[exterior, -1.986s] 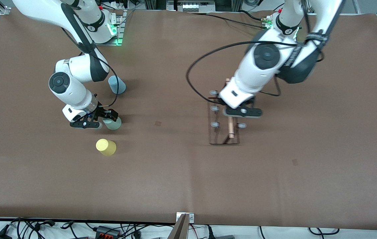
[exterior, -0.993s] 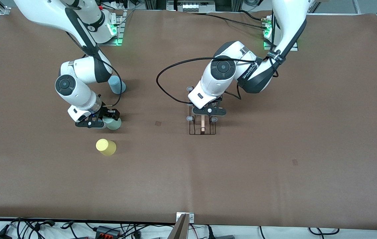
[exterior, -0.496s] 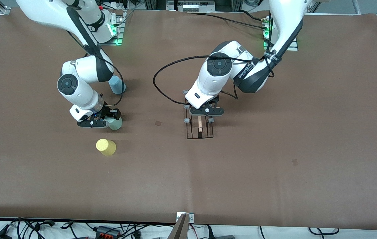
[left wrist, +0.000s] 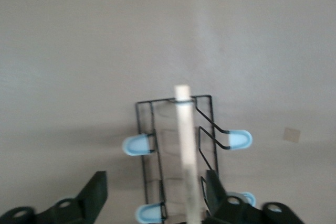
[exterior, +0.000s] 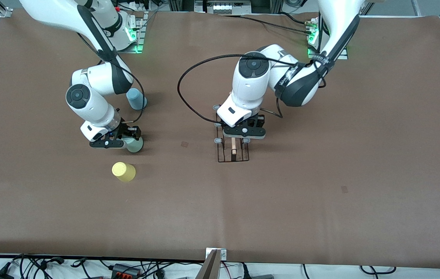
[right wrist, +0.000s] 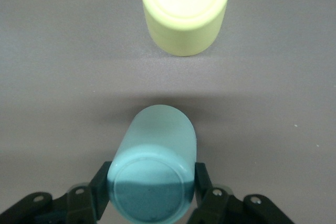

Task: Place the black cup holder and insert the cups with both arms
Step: 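Release the rack and lift the left gripper away while the right lifts the cup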

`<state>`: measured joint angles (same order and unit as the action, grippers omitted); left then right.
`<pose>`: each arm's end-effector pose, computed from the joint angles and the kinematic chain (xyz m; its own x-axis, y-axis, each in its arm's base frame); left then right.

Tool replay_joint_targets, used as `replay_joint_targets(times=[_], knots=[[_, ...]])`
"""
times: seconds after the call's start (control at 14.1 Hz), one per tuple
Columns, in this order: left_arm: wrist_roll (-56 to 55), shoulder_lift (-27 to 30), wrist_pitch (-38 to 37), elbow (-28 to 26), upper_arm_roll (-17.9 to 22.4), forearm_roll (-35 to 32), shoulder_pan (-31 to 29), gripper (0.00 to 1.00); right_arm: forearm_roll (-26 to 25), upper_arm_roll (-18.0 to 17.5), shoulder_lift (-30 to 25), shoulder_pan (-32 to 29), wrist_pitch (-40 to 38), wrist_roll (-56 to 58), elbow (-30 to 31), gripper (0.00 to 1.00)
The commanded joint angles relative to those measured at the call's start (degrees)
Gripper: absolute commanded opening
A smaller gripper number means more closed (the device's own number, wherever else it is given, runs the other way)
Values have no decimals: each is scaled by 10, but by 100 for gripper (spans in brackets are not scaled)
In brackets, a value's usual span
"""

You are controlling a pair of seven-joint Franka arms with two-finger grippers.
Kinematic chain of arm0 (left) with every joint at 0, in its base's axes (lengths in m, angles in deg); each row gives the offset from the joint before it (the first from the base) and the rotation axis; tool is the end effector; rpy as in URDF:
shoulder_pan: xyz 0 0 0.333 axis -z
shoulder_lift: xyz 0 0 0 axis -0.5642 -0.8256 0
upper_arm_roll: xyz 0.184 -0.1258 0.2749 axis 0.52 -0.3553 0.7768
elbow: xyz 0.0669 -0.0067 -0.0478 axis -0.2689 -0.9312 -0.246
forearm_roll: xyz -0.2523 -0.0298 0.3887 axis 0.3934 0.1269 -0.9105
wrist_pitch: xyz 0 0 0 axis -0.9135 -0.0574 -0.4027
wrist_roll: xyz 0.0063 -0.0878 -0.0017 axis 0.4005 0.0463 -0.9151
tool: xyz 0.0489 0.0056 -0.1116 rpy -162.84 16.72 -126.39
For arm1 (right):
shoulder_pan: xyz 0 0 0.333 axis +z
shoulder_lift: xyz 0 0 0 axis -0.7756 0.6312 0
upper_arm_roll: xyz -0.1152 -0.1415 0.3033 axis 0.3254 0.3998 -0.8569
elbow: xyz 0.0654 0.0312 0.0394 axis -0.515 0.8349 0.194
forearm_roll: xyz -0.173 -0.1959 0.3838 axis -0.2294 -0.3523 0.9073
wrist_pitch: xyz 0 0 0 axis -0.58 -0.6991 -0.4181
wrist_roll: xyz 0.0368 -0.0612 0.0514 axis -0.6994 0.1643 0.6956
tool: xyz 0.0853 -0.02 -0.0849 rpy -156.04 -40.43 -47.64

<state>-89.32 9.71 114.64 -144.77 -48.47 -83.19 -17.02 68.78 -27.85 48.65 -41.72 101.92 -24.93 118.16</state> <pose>0.6174 -0.4795 0.3766 0.9952 -0.0058 0.0975 -0.0085 -0.9996 0.0267 0.6006 0.1604 0.2150 0.9995 -0.0085 0.0292 -0.0073 -0.9991 -0.0419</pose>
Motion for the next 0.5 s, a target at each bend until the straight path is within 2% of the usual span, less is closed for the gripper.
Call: replay_joint_targets(times=[0.0, 0.21, 0.43], knots=[[49, 49, -45, -5, 0, -12, -40, 100, 6, 3, -71, 8, -69, -1, 7, 23], [151, 82, -91, -4, -4, -10, -111, 100, 6, 2, -134, 32, -162, -48, 0, 23], [261, 109, -110, -4, -5, -4, -187, 100, 6, 1, -157, 72, -223, -140, -29, 23]])
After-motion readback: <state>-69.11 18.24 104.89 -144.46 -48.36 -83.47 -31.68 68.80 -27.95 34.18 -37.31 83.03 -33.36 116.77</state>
